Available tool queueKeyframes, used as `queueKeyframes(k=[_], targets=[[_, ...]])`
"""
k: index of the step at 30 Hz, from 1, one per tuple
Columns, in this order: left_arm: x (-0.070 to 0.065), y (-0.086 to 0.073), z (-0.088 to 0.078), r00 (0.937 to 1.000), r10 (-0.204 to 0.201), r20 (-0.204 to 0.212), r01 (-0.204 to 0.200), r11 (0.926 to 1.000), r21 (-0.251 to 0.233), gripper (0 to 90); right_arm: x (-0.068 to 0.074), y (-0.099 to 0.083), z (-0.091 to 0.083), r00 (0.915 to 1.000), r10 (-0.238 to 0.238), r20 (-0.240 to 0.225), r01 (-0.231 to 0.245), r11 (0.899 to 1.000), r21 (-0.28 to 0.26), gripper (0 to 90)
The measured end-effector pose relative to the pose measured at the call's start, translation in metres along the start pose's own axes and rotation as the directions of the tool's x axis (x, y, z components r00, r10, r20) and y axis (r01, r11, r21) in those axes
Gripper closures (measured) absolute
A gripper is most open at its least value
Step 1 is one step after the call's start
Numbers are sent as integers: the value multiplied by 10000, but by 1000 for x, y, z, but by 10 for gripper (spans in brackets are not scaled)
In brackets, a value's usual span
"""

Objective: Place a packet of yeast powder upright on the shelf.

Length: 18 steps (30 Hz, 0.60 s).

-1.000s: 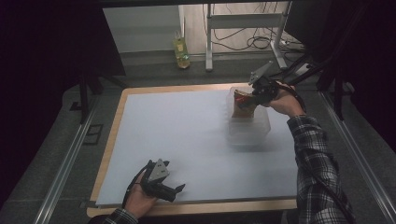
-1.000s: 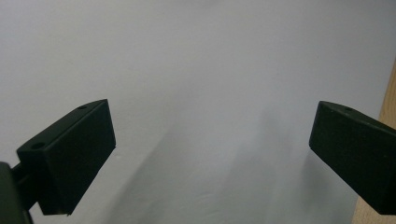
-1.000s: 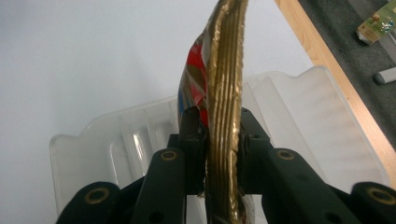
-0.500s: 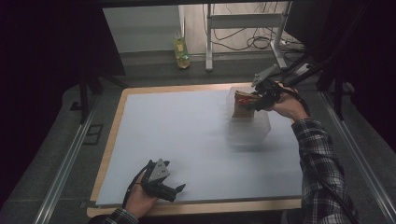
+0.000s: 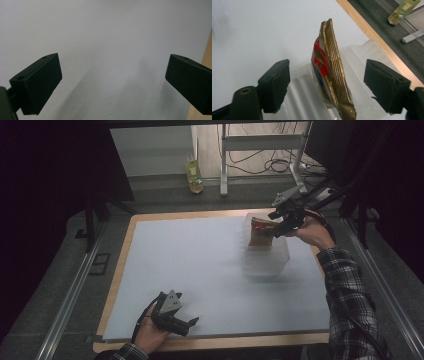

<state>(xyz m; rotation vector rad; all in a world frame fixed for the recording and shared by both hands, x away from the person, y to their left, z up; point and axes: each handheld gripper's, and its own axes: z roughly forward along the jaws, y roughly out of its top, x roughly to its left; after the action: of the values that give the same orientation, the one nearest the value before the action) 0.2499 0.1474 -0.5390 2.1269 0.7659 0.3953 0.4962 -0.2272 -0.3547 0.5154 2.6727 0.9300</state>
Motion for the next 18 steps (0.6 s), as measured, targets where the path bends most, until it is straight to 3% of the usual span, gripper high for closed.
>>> queueKeyframes(k=[5, 13, 18], targets=[[0, 0, 0, 10000, -50, 32, 50, 10000, 30, 7, 3, -3, -7, 9997, 212, 137, -211, 9998, -48, 114], [0, 1, 0, 10000, -51, 9, 51, 10000, 71, 6, 11, -12, -20, 9985, 407, 371, -405, 9991, -81, 60], [1, 1, -2, 9991, -414, 118, 413, 9991, 66, 13, 17, -19, -25, 9960, 755, 487, -742, 9969, -275, 36]])
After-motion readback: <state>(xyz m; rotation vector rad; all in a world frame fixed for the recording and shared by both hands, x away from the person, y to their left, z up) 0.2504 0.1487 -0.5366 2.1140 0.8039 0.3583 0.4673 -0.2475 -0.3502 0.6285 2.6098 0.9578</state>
